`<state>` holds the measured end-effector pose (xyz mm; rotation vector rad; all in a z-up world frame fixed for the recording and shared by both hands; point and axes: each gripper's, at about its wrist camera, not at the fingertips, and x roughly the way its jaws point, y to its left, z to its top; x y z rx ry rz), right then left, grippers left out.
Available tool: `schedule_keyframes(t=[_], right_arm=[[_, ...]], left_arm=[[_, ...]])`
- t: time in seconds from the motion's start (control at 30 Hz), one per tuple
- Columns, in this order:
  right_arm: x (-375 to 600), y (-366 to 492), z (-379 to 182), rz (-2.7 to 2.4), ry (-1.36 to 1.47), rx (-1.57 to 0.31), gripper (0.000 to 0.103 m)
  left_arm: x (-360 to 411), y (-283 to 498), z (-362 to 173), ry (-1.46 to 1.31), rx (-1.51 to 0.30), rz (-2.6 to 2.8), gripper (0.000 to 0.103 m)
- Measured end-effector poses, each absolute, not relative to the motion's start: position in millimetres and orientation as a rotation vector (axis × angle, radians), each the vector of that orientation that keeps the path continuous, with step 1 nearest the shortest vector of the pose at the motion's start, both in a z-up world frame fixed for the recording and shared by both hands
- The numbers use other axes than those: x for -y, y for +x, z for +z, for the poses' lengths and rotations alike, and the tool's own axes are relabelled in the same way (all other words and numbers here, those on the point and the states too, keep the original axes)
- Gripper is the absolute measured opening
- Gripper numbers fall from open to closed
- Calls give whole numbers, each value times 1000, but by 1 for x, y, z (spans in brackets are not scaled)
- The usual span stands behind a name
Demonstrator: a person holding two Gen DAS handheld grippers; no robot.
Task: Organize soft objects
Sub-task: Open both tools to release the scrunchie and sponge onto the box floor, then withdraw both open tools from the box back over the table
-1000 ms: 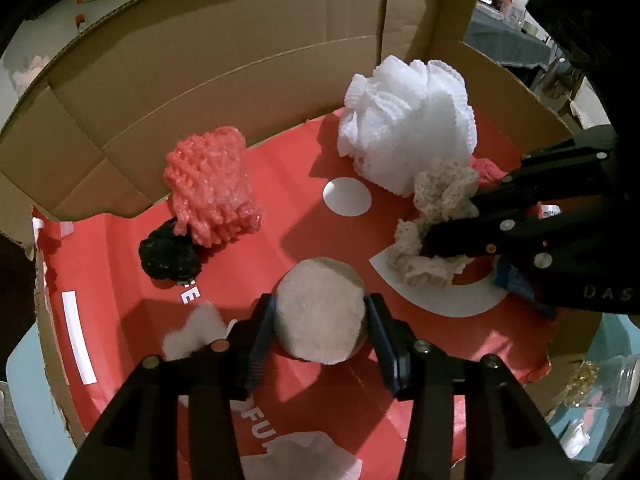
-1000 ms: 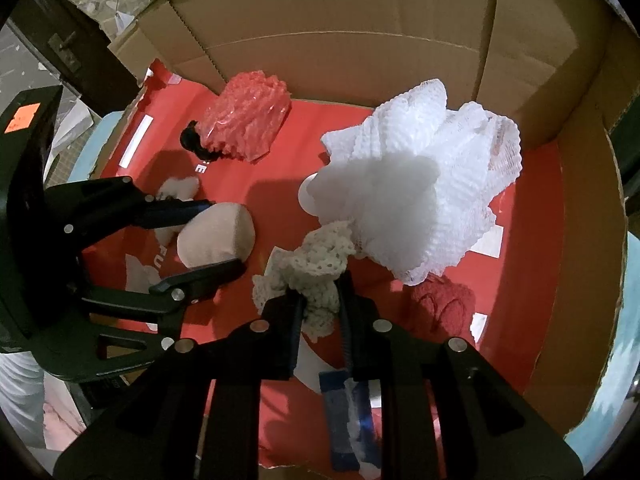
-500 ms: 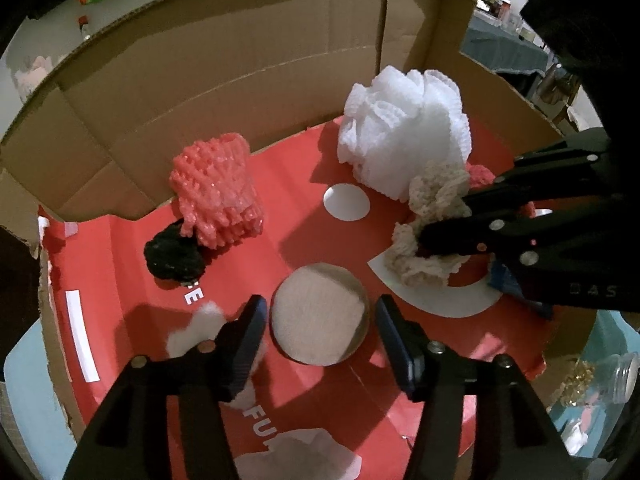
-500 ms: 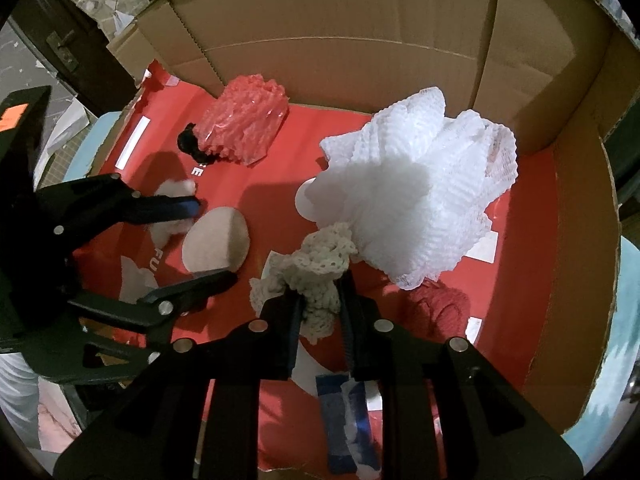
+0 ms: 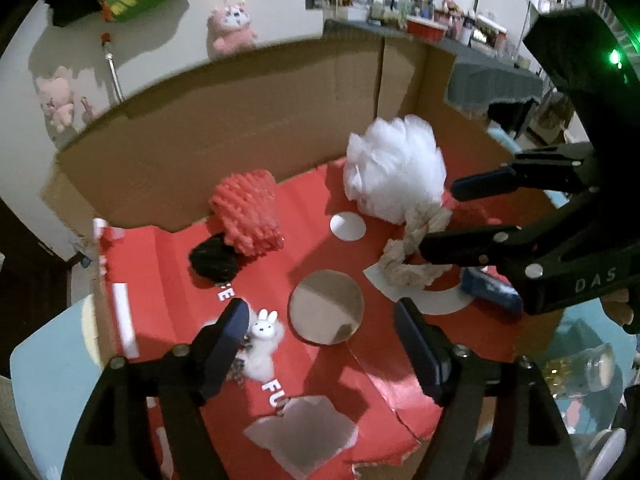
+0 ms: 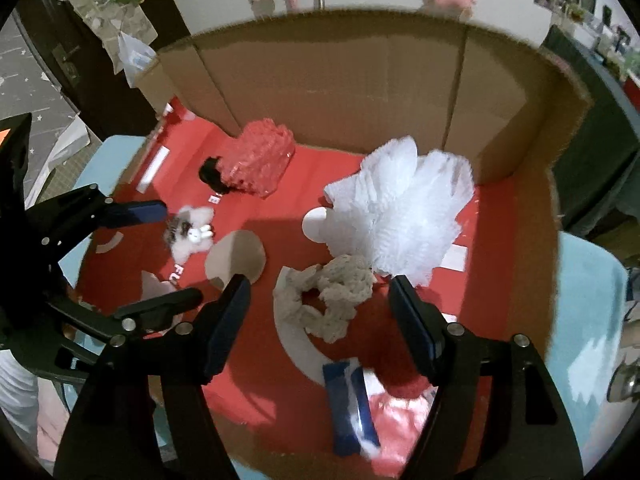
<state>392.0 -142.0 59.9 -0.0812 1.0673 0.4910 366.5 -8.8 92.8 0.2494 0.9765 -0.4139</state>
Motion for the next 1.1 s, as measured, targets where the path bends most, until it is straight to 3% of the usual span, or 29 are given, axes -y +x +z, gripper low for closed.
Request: schedule_keyframes(t=[0.6, 0.83, 0.97, 1.1], right_arm=[[162, 240, 168, 469, -75, -732, 80], [165, 170, 180, 426, -108, -588, 81], [171, 134, 177, 415, -90, -515, 90], [182, 101, 168, 383, -57, -464, 90]], left_arm=[[-8, 236, 196, 134, -663, -360, 101], [-11, 173, 210, 88, -556, -364, 103], [-13, 141, 208, 60, -501, -361, 103], [-13, 111, 198, 33, -456, -341, 103]])
